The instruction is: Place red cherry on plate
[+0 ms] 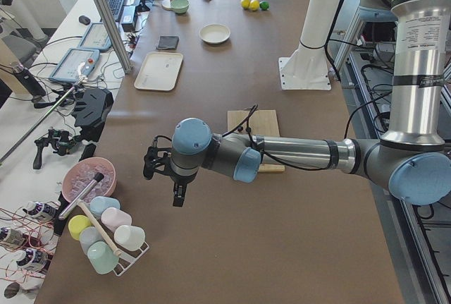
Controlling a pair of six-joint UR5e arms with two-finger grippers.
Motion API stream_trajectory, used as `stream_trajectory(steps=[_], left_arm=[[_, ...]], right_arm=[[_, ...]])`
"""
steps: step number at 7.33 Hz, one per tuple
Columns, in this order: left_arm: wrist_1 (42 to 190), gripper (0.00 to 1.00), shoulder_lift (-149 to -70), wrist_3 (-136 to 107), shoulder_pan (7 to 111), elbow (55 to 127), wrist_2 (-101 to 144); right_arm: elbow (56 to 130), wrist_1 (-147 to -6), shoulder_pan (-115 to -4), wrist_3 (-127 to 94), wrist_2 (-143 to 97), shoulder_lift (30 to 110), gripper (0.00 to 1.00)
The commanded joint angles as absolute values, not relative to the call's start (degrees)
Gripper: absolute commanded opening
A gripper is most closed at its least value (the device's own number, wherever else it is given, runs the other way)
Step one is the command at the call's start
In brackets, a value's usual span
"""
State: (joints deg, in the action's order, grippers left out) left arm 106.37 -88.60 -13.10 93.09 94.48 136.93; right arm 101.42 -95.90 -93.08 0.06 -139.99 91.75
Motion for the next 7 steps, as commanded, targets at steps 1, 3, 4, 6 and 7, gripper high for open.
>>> stream_trajectory(steps=[1, 3, 4, 6, 7], left_arm=[[106.35, 0.98, -88.59, -13.1, 92.99, 94.48, 136.93], [106.26, 0.98, -88.59, -13.1, 92.99, 94.48, 136.85], [106.26, 0.98, -88.59, -13.1, 92.99, 94.48, 136.85], [106.26, 0.98, -88.59, -13.1, 92.99, 94.48, 136.85], [106.26, 0.98, -88.59, -13.1, 92.99, 94.4, 136.85]], right_arm=[[101.43, -95.8, -93.08, -0.26, -139.92, 91.58, 1.0], [101.95, -95.8, -92.99, -0.09, -139.92, 91.58, 1.0], [102.13, -95.8, -92.99, 0.09, -139.92, 91.58, 1.0], [102.04, -94.93, -91.77, -0.09, -138.96, 90.36, 1.0], [102.04, -94.75, -90.19, -0.26, -138.43, 89.83, 1.0]])
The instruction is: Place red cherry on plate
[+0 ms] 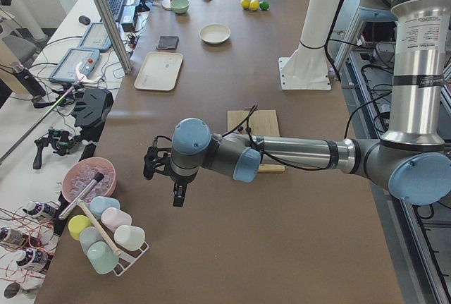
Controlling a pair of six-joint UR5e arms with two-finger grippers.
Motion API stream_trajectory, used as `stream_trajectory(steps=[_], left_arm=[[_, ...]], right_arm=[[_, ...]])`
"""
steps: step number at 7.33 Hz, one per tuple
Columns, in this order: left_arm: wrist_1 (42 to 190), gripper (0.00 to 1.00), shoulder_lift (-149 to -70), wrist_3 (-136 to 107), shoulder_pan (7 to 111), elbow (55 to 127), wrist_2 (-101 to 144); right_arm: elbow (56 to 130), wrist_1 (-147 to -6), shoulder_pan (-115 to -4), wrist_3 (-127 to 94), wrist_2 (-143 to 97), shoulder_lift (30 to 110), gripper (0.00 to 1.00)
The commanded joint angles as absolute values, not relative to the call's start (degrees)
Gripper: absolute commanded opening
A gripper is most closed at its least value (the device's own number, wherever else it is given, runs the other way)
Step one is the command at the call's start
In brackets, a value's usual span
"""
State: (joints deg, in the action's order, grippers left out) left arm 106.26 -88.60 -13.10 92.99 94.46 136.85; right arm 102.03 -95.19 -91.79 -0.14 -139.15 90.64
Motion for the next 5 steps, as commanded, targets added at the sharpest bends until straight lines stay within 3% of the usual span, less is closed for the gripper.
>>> stream_trajectory(steps=[1, 5], left_arm=[[106.26, 0.98, -88.59, -13.1, 92.99, 94.31, 136.85], [106.26, 0.98, -88.59, -13.18, 92.9, 94.31, 136.85]], right_arm=[[101.95, -94.57, -88.87, -1.31, -138.43, 88.87, 1.0], [99.95, -80.54, -73.95, -25.25, -133.86, 82.2, 1.0]])
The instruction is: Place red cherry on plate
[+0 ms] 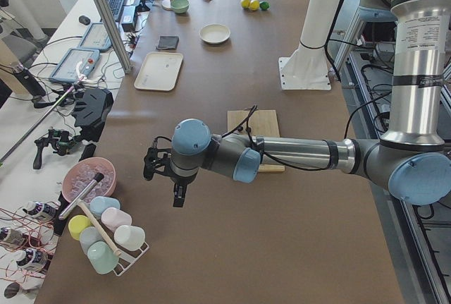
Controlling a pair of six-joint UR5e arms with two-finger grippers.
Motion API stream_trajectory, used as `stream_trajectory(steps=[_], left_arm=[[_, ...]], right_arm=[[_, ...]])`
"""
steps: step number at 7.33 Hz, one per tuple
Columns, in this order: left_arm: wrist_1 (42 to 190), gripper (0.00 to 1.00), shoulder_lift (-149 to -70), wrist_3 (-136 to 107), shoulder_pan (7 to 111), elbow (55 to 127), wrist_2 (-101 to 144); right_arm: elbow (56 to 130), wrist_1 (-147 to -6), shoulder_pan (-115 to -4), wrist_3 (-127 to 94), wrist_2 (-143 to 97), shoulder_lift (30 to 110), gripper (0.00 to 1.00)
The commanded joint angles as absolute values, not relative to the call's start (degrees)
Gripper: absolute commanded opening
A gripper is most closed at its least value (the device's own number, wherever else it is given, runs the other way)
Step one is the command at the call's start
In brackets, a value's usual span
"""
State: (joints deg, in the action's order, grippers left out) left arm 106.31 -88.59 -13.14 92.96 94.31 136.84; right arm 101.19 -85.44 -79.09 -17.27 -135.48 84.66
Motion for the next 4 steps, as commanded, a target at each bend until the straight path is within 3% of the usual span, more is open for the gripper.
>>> stream_trajectory(steps=[1, 4], left_arm=[[106.26, 0.98, -88.68, -13.18, 92.9, 94.31, 136.85], [106.08, 0.98, -88.95, -13.18, 92.9, 94.13, 136.85]], right_arm=[[98.54, -77.2, -70.87, -30.18, -132.9, 80.96, 1.0], [93.54, -66.05, -62.95, -38.89, -126.93, 80.95, 1.0]])
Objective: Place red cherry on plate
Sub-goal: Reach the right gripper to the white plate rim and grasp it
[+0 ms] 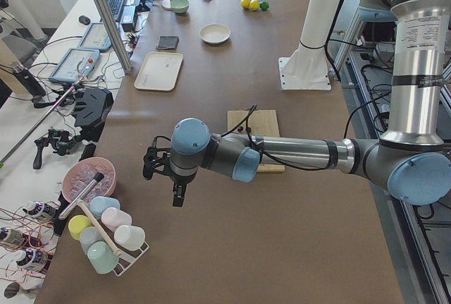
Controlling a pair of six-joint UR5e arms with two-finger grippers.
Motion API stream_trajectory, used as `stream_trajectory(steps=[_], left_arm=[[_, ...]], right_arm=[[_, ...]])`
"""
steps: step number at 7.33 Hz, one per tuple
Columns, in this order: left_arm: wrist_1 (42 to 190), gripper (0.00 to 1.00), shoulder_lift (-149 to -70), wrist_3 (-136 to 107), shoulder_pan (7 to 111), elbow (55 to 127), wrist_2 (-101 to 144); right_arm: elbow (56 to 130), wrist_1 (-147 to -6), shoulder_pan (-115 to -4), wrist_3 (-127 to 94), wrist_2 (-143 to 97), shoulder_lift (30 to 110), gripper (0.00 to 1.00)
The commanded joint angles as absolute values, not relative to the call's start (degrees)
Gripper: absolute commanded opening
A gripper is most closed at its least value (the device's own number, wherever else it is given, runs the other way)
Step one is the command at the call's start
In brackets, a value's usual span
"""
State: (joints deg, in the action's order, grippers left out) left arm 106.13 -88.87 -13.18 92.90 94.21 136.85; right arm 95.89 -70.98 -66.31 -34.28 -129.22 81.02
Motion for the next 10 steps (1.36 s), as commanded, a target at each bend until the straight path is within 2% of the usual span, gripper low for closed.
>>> stream_trajectory(steps=[1, 4, 7, 8, 9, 10], left_arm=[[106.17, 0.98, -88.68, -13.18, 92.9, 94.3, 136.85], [106.35, 0.98, -88.42, -13.1, 93.08, 94.05, 136.85], [106.35, 0.98, -88.51, -13.01, 92.99, 93.6, 136.58], [106.43, 0.98, -88.51, -12.83, 92.99, 93.69, 136.58], [106.35, 0.98, -88.51, -12.75, 92.99, 93.6, 136.41], [106.35, 0.98, -88.51, -12.74, 92.99, 93.52, 136.41]], right_arm=[[91.34, -60.09, -59.45, -42.85, -125.96, 80.95, 1.0], [91.14, -56.78, -50.56, -50.71, -119.63, 80.77, 1.0], [89.74, -56.87, -48.96, -50.8, -118.92, 79.63, 0.94], [89.56, -56.87, -48.87, -50.8, -118.92, 79.28, 0.83], [89.3, -56.87, -48.78, -51.58, -118.92, 79.28, 0.47], [89.21, -56.87, -48.69, -51.59, -118.83, 79.19, 0.26]])
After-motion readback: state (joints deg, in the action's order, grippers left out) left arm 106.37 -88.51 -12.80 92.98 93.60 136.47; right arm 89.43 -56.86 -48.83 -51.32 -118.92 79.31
